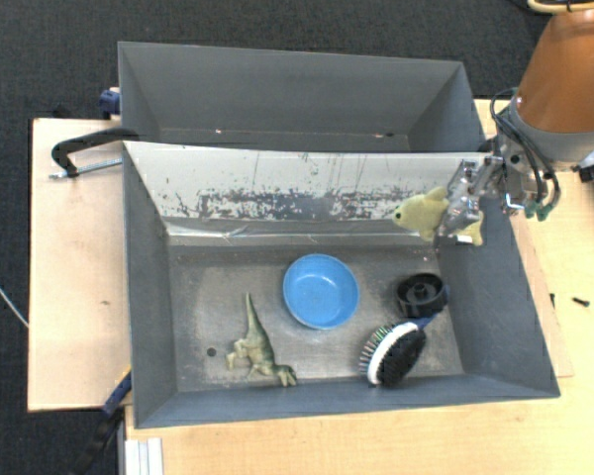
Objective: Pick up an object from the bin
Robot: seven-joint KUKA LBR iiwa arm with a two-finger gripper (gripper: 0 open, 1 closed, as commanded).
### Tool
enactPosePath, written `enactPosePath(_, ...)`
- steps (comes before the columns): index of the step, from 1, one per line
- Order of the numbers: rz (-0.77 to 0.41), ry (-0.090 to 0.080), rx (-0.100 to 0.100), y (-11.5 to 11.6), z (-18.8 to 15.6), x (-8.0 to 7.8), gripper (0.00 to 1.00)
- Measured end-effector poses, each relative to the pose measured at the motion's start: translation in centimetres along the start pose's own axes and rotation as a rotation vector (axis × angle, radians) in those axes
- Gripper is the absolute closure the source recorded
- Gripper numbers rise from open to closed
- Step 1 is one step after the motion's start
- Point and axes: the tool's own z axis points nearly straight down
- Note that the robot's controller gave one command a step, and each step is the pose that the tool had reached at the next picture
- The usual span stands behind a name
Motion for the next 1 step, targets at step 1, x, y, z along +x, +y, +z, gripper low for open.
enactPosePath(1,-0.358,0.007,-0.001,-4.5,0.53,-0.5,1.0)
